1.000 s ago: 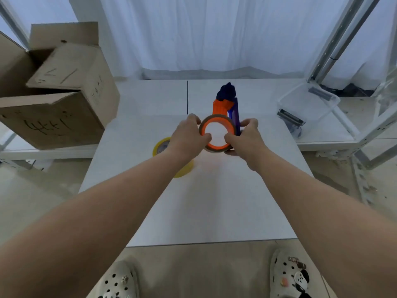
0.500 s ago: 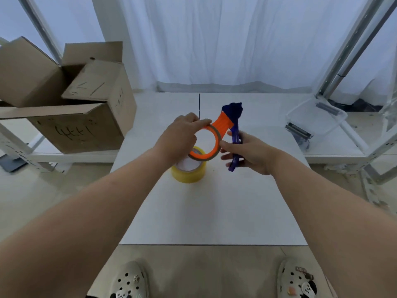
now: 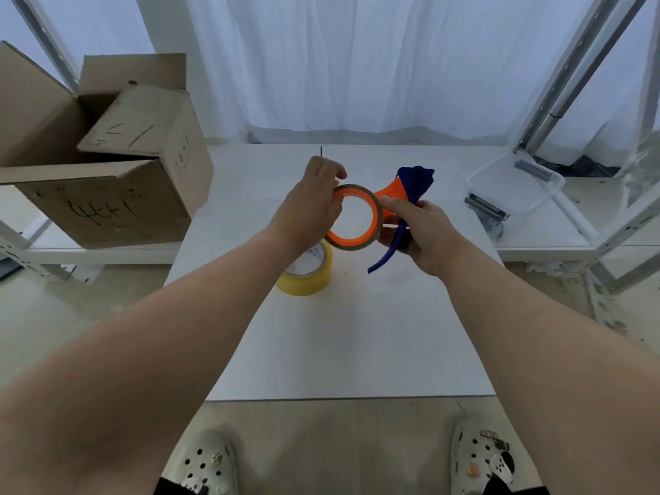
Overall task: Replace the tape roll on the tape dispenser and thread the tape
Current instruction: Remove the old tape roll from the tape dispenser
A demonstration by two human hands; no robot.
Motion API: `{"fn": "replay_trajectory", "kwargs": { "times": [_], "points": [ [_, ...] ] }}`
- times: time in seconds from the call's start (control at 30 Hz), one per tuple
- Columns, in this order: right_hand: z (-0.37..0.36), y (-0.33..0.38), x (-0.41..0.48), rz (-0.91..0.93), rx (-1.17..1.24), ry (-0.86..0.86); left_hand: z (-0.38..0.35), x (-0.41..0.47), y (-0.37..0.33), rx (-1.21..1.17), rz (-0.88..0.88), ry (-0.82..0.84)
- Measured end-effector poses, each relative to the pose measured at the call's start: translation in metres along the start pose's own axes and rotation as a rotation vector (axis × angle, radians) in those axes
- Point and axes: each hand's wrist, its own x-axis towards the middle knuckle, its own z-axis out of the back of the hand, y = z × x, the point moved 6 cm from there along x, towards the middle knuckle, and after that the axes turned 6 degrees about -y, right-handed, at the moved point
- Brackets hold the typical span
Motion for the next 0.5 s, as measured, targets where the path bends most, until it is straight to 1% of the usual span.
{"fn": "replay_trajectory", "kwargs": {
  "times": [0.1,0.17,0.2,0.27,0.3,0.33,0.4,0.43,0.5],
  "points": [
    [-0.006,0.004,0.002,0.044,0.004,0.025,-0.001,0.0,0.014,-0.222,0.218,0.055],
    [-0.008,0.006,0.005,0.079,-0.064,0.001,-0.001,-0.001,0.021,-0.243,0.272,0.076],
    [-0.008,0.007,0.007,0.095,-0.089,-0.017,0.001,-0.001,0.023,-0.207,0.258,0.067],
    [-0.01,0.008,0.009,0.109,-0.092,-0.045,0.006,0.0,0.02,-0.103,0.158,0.063],
    [-0.01,0.007,0.009,0.103,-0.07,-0.052,0.004,0.001,0.016,-0.049,0.084,0.108],
    [-0.011,0.006,0.01,0.087,-0.037,-0.053,0.0,0.0,0.013,0.007,0.016,0.189],
    [-0.012,0.005,0.009,0.043,0.042,-0.041,-0.01,-0.005,0.008,0.129,-0.068,0.37],
    [-0.012,0.004,0.01,0.021,0.076,-0.04,-0.013,-0.008,0.007,0.194,-0.096,0.423],
    [-0.013,0.003,0.011,-0.005,0.108,-0.029,-0.015,-0.01,0.005,0.307,-0.146,0.424]
  ]
}}
